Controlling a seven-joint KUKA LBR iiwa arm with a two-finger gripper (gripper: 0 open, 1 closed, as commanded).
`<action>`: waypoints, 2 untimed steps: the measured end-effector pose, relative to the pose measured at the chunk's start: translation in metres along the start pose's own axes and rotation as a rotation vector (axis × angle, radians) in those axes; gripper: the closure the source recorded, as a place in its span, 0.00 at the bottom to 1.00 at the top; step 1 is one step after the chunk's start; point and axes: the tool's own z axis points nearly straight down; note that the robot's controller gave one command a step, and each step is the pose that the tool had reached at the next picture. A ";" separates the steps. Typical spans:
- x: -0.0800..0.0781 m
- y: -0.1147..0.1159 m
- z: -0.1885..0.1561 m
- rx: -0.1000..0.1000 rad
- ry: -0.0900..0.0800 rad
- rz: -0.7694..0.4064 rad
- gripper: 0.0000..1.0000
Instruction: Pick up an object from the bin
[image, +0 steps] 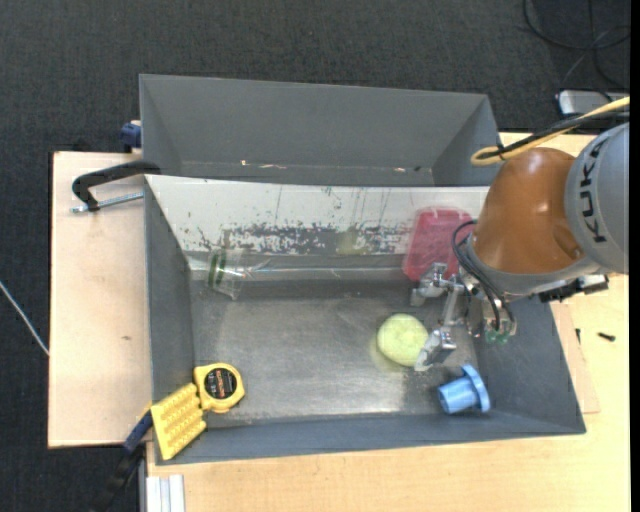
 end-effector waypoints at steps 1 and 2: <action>-0.003 0.007 0.049 0.001 0.000 -0.045 0.00; -0.003 0.004 0.045 -0.001 0.007 0.008 1.00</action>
Offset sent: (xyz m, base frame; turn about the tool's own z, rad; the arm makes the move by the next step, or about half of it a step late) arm 0.0022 0.0023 -0.0499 0.0102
